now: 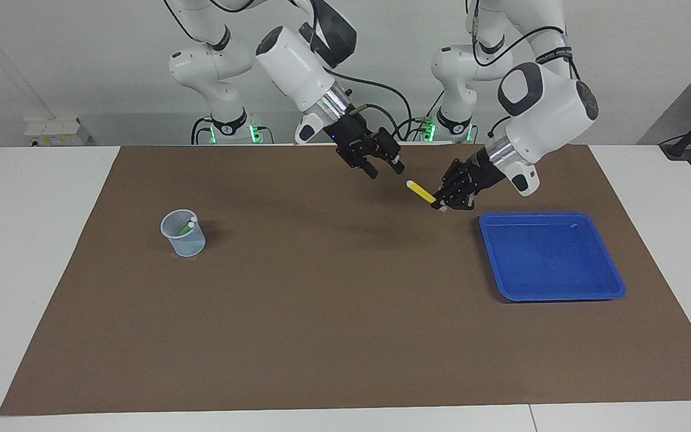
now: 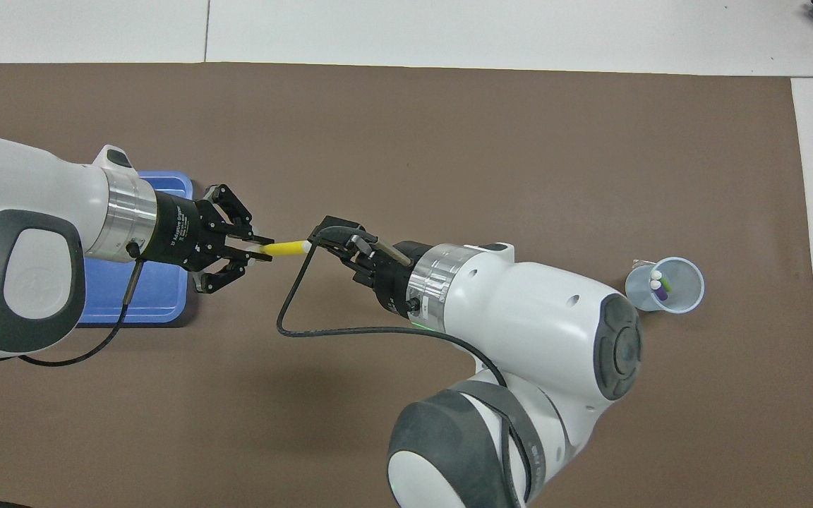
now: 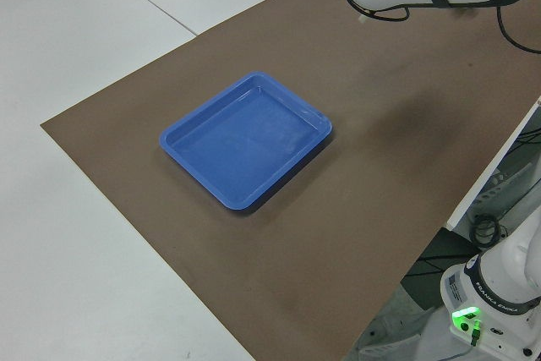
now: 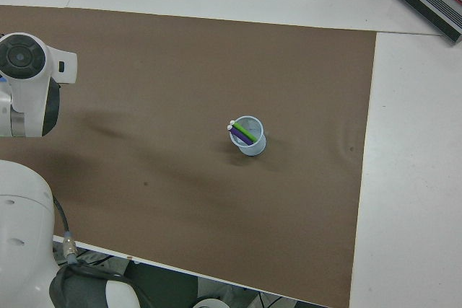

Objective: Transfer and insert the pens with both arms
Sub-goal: 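Lift the yellow pen with the left gripper toward the right gripper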

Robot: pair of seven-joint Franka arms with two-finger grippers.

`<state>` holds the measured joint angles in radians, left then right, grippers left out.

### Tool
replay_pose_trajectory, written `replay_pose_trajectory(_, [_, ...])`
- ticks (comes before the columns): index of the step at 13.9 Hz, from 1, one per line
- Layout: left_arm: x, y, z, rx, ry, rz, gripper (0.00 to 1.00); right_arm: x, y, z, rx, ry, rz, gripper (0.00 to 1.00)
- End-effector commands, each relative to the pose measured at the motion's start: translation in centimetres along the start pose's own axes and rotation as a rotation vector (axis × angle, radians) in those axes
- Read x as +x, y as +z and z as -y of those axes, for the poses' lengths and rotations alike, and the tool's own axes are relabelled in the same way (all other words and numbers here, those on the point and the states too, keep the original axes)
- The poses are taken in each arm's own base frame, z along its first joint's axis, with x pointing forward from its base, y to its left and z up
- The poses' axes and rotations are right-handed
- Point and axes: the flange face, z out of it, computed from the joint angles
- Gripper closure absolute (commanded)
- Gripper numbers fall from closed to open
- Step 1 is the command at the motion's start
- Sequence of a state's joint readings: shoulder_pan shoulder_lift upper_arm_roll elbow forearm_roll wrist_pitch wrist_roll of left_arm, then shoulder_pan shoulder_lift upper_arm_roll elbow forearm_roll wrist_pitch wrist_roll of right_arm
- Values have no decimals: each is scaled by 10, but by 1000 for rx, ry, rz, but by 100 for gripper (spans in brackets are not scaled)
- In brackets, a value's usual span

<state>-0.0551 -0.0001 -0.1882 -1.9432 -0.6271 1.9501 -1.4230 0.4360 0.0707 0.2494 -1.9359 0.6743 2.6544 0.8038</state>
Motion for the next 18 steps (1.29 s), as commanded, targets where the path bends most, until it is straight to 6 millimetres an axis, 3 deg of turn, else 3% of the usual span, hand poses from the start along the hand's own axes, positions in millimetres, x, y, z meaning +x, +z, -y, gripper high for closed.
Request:
replay_pose_trajectory(1, [-20, 1, 23, 2, -33, 12, 100, 1, 13, 2, 28, -6, -20, 12])
replay_pose_trajectory(3, [-31, 5, 27, 8, -52, 17, 100, -6, 14, 8, 42, -12, -19, 12])
replay_pose_trajectory(6, [-43, 4, 31, 1, -64, 18, 100, -13, 19, 7, 37, -20, -9, 20])
replay_pose_trajectory(9, [-44, 2, 31, 0, -68, 18, 100, -15, 22, 4, 26, -20, -2, 24])
replay_pose_trajectory(13, [-46, 0, 32, -3, -67, 18, 100, -14, 23, 2, 19, -19, 3, 42])
replay_pose_trajectory(16, [-45, -1, 32, -4, -68, 18, 100, -15, 22, 3, 19, -16, 3, 42])
replay_pose_trajectory(18, [-46, 0, 32, -4, -67, 18, 100, -15, 22, 2, 17, -15, 5, 50])
